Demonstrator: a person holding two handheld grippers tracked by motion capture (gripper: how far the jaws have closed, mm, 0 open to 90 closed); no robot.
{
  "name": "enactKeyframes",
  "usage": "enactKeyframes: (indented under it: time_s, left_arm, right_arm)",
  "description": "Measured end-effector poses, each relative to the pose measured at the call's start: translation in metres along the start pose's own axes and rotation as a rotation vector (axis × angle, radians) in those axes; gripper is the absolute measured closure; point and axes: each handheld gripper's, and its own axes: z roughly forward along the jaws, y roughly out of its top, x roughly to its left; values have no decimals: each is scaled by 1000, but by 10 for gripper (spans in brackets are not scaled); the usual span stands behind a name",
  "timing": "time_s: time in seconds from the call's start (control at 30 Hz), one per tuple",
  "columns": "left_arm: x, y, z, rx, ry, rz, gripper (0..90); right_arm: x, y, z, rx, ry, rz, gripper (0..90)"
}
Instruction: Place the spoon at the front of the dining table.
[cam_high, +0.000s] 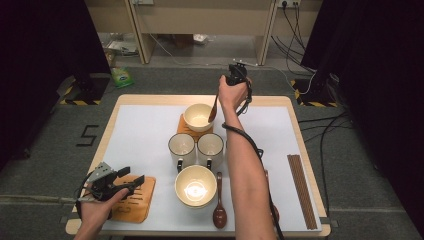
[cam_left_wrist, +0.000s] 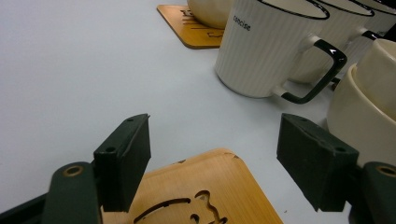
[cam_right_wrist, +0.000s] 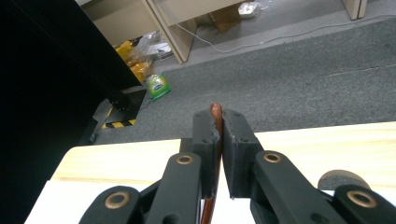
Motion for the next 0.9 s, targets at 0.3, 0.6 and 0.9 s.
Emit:
enactKeyframes:
  time_s: [0.3, 0.6, 0.9]
  left_arm:
    - [0, -1, 1, 2, -3, 1, 253]
    - [0, 0, 1, -2, -4, 0, 252]
    - [0, 0, 1, 0, -6, 4, 252]
  right_arm:
    - [-1, 0, 0, 3, -1, -4, 841]
    - [0, 1, -2, 0, 1, 2, 841]
    - [0, 0, -1, 0, 0, -1, 840]
